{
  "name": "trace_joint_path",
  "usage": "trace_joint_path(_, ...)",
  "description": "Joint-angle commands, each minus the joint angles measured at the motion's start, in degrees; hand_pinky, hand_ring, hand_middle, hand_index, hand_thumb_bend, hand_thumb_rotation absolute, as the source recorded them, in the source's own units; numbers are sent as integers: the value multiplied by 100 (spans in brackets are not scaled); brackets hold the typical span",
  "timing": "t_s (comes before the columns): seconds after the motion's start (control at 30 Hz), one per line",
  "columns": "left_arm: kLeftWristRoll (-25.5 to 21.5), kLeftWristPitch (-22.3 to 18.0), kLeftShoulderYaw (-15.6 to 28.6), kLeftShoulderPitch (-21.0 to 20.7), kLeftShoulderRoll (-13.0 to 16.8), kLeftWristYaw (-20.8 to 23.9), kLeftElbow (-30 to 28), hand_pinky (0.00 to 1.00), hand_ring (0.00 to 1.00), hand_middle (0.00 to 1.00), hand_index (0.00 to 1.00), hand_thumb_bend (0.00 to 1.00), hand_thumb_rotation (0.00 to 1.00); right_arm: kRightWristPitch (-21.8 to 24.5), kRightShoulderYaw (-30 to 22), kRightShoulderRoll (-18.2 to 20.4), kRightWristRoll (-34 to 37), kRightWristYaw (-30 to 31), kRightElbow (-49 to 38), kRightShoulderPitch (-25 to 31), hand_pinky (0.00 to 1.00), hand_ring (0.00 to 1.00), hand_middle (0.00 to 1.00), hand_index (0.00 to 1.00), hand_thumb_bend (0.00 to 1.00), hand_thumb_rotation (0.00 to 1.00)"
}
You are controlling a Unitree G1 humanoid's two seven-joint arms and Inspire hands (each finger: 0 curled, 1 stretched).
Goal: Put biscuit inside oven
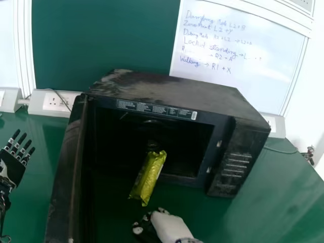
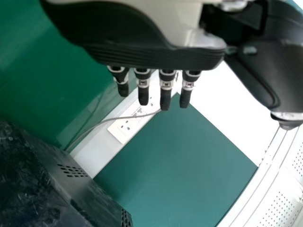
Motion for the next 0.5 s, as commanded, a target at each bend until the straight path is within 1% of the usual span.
trace_joint_path(0.0,-34,-39,-34,-16,-86,57,-111,100,100,100,100,59,18,110,381,608,-82,123,141,-160,45,53,57,63,44,62)
trace_joint_path(0.03,-44,-32,-27,-9,-89,70,-127,100,100,100,100,59,18,154,365,636,-76,181,188,-244,51,58,61,66,43,53)
trace_joint_path(0.07,-37,-26,-27,3,-81,67,-143,100,100,100,100,59,17,205,354,665,-81,246,238,-330,53,60,63,68,41,45)
trace_joint_path(0.1,-29,-24,-25,12,-78,64,-148,100,100,100,100,58,18,245,342,690,-58,283,279,-406,54,61,64,69,40,39)
trace_joint_path(0.13,-32,-21,-16,18,-74,58,-141,100,100,100,100,58,19,280,337,709,-43,309,324,-478,54,62,64,68,39,35)
trace_joint_path(0.2,-29,-25,-5,31,-68,36,-125,100,100,100,100,59,19,341,341,728,-42,372,427,-622,51,61,65,67,35,22)
trace_joint_path(0.23,-21,-29,-8,36,-66,34,-134,100,100,100,100,60,19,371,334,739,9,362,469,-671,51,60,64,67,36,17)
trace_joint_path(0.27,-27,-25,-8,37,-71,58,-153,100,100,100,100,59,19,407,330,750,66,328,505,-707,48,57,61,64,41,7)
trace_joint_path(0.37,-42,-22,-12,26,-79,83,-164,100,100,100,99,58,19,471,311,773,264,172,576,-766,43,53,58,62,45,1)
trace_joint_path(0.4,-29,-30,-22,28,-74,60,-163,100,100,100,99,58,19,471,306,765,357,66,600,-778,42,52,58,62,46,0)
trace_joint_path(0.43,-20,-35,-31,30,-72,45,-161,100,100,100,99,57,20,477,303,756,432,5,611,-794,43,54,59,62,47,0)
trace_joint_path(0.47,-7,-33,-42,32,-70,49,-170,100,100,100,99,57,20,497,298,750,507,-24,625,-819,44,55,60,56,48,6)
